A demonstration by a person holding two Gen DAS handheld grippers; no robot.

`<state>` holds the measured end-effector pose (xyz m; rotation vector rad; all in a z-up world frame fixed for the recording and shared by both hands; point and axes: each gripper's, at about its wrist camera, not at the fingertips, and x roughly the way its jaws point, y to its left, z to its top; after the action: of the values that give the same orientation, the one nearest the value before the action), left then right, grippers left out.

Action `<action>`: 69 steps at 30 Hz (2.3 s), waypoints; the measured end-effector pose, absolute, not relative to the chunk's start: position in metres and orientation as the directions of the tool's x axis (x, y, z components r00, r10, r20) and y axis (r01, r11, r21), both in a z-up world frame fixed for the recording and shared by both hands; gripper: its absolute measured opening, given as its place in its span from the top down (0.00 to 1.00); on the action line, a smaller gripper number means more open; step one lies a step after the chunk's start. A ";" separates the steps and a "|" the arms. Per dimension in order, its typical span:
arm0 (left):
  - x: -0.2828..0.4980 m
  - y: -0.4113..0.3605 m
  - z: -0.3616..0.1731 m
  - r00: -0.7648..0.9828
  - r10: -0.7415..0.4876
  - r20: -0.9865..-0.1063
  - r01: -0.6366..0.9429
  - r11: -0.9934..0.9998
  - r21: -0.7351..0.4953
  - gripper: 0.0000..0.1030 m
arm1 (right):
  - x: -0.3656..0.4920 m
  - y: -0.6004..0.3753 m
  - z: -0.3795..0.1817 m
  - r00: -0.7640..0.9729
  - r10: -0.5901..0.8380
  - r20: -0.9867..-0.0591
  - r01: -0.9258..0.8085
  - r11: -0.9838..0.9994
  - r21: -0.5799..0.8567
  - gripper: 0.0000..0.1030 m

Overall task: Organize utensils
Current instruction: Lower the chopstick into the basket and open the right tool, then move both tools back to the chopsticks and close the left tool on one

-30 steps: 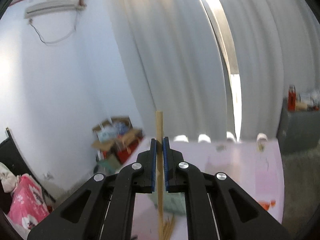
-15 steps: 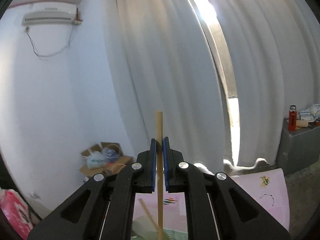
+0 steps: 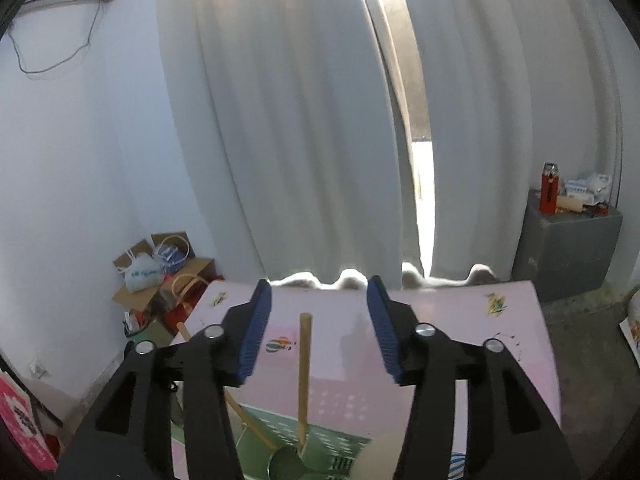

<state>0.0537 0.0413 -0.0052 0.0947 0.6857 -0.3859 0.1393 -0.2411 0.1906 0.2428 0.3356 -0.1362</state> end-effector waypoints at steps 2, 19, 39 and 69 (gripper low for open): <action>0.054 0.041 -0.006 0.703 -0.320 -0.635 0.380 0.924 -0.045 0.13 | 0.128 -0.242 0.197 0.942 -0.104 -0.320 0.177 0.962 0.209 0.48; 0.062 0.028 -0.013 0.640 -0.392 -0.660 0.435 0.894 -0.109 0.16 | 0.022 -0.218 0.084 0.821 0.109 -0.561 0.120 0.927 0.356 0.47; 0.052 -0.038 -0.039 0.492 -0.486 -0.722 0.610 0.784 -0.112 0.74 | 0.020 -0.196 -0.005 0.665 0.175 -0.726 0.224 0.880 0.418 0.47; 0.068 -0.009 -0.038 0.567 -0.343 -0.749 0.510 0.860 -0.008 0.96 | 0.040 -0.154 -0.014 0.610 0.175 -0.773 0.102 0.950 0.295 0.74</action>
<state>0.0683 -0.0095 -0.0383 0.2184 0.8274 -0.5058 0.0405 -0.1544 -0.0144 0.3264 0.9176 0.0431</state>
